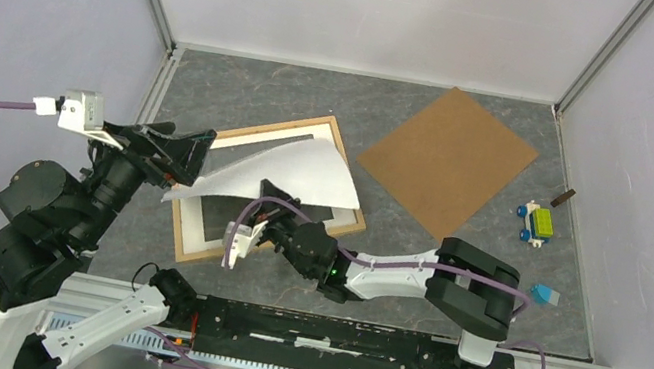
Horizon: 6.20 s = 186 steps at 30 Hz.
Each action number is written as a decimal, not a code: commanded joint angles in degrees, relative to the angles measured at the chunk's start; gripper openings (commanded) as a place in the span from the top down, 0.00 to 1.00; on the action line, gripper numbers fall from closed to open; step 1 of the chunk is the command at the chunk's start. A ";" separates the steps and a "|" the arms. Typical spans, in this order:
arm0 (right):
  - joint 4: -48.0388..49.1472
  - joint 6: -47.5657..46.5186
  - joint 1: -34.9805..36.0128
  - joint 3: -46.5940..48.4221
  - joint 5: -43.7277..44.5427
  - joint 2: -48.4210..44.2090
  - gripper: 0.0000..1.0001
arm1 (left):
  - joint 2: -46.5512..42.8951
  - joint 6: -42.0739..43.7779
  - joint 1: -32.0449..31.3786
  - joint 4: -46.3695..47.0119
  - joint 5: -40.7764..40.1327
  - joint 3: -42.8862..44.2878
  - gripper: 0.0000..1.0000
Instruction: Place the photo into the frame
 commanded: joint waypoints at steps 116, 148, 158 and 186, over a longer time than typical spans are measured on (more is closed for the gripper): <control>-26.15 35.46 -6.74 4.86 -2.34 6.19 0.02 | -0.63 -0.87 0.21 6.92 7.73 -6.94 0.00; -20.89 16.83 -9.17 -6.76 -4.70 -1.40 0.14 | -0.64 -0.77 0.26 7.48 8.86 -7.63 0.00; -20.91 -7.50 -6.87 -3.55 -4.74 3.73 0.61 | -1.29 0.41 0.26 6.14 8.06 -6.49 0.00; -6.95 -22.75 -4.67 -3.26 2.10 11.92 0.85 | -1.76 1.01 0.26 6.33 7.44 -7.43 0.00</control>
